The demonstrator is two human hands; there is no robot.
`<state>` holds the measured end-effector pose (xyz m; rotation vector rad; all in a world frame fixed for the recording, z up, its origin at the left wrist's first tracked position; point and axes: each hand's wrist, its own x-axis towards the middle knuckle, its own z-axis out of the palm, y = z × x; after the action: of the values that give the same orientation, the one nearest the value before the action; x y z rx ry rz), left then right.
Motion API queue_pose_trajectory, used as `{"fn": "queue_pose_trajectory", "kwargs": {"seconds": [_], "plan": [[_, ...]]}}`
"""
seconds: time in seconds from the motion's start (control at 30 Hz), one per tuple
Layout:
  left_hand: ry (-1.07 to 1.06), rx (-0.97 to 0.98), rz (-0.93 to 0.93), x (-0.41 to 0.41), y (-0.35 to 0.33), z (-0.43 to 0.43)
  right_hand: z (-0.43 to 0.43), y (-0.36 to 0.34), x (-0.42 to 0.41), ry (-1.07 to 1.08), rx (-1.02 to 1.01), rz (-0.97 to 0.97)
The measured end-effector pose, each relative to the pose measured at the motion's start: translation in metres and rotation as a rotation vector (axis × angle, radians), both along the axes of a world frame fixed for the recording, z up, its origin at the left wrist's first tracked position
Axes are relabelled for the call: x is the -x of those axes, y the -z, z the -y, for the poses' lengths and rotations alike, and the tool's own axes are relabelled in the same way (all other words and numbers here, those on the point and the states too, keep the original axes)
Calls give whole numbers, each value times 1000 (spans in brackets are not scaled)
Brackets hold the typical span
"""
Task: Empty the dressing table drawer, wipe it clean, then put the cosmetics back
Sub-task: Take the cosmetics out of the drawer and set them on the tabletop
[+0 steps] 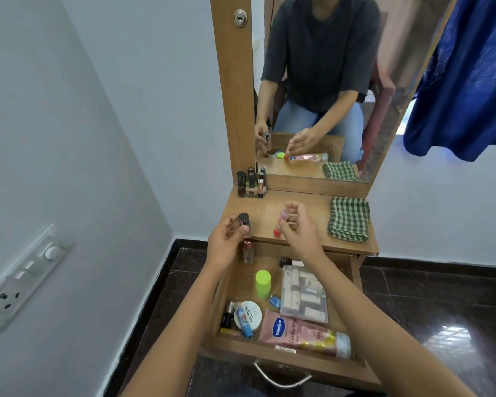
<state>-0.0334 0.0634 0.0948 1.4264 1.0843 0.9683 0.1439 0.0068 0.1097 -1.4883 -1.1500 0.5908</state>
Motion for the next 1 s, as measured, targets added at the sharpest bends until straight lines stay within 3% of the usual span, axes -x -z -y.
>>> {"fn": "queue_pose_trajectory", "kwargs": {"seconds": [0.4, 1.0], "plan": [[-246, -226, -254, -44, 8, -35, -36, 35, -5, 68, 21, 264], [-383, -226, -385, -73, 21, -91, -132, 36, -20, 219, 22, 96]]}}
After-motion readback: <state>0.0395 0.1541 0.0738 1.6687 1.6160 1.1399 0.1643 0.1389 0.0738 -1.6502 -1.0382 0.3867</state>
